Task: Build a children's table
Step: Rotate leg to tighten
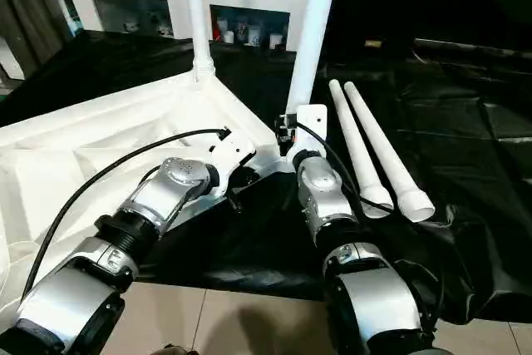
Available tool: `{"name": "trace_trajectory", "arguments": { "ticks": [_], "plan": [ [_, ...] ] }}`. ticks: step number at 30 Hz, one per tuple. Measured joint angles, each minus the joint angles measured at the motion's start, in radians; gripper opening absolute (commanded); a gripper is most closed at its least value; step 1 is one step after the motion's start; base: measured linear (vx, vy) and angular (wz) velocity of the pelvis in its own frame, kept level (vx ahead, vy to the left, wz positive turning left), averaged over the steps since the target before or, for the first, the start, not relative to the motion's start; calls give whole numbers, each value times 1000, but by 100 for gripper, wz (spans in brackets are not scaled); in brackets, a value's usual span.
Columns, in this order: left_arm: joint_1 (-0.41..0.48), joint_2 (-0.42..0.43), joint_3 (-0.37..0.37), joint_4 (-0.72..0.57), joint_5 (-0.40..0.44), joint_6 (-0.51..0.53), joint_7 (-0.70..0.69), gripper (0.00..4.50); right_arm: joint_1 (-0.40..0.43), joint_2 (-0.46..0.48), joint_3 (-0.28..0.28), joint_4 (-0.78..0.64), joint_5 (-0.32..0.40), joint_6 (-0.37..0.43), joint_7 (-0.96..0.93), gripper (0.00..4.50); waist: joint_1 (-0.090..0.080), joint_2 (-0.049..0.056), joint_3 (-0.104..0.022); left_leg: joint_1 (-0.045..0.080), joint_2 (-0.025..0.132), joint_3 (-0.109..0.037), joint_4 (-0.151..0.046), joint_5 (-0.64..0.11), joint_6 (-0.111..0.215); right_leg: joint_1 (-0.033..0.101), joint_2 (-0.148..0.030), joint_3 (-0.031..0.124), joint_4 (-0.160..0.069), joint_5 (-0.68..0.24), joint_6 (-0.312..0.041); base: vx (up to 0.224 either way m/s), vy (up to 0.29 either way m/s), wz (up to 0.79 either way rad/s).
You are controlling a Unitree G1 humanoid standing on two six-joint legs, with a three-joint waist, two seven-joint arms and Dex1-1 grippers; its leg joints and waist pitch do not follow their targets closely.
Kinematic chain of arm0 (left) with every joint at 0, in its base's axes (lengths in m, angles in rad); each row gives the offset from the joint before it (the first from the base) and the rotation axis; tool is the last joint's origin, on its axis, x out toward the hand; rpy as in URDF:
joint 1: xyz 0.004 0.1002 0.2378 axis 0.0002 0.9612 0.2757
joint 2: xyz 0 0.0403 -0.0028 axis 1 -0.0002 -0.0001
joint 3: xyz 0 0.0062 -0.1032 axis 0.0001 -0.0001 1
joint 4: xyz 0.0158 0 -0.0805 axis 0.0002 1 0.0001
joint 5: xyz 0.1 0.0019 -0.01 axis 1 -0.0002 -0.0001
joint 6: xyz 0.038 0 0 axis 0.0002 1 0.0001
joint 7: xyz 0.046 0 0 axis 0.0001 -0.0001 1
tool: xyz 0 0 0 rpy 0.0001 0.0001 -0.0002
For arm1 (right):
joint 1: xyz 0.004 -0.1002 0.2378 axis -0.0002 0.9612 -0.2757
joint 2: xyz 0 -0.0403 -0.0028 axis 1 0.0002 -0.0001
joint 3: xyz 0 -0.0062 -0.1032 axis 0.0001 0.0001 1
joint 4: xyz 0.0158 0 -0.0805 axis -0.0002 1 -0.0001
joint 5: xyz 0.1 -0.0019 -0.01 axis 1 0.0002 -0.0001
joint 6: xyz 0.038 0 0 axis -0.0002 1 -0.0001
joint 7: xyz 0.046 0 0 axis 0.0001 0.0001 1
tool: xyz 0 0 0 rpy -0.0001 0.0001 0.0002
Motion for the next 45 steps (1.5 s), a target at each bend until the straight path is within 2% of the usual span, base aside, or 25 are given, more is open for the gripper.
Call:
{"name": "trace_trajectory", "arguments": {
  "ticks": [9,13,17,21,24,31,36,45],
  "plan": [
    [0,24,5,-16,-8,-8,-16,0,5,-16,-23,34,16,-7,102,330,-1,0,2,-6,0,1,-3,0,0,-8,0,0,1,6,-7,0,0,0],
    [-1,40,7,-28,-9,-26,-34,0,7,-27,-29,40,24,-10,163,365,1,1,2,-17,1,1,-2,1,-1,-19,0,0,2,15,-7,0,0,0],
    [5,72,3,-36,-10,-66,-85,0,55,-51,-14,-30,24,-8,266,399,5,1,3,-20,2,1,-2,3,2,-22,1,-2,1,14,-6,0,0,0],
    [46,141,-22,-79,-14,-161,-195,0,190,-140,54,-231,28,41,460,399,18,2,3,-23,2,1,-2,4,4,-23,1,-2,0,14,-6,0,0,0],
    [81,190,-32,-123,-33,-198,-299,0,305,-226,94,-430,73,127,613,399,31,4,4,-21,2,2,-1,2,1,-22,1,-2,1,14,-6,0,0,0],
    [137,264,-54,-174,-73,-296,-483,0,430,-387,146,-728,144,266,857,399,44,11,6,-17,2,3,-1,1,-1,-18,1,0,2,14,-5,0,0,0],
    [165,298,-55,-202,-103,-314,-571,0,484,-461,161,-805,155,333,943,399,54,14,5,-16,2,3,-1,1,-1,-17,1,0,3,14,-5,0,0,0],
    [191,313,-55,-246,-109,-312,-608,0,470,-446,179,-800,120,339,917,399,55,14,5,-16,2,3,1,1,-1,-18,1,0,3,14,-5,0,0,0]
  ]
}}
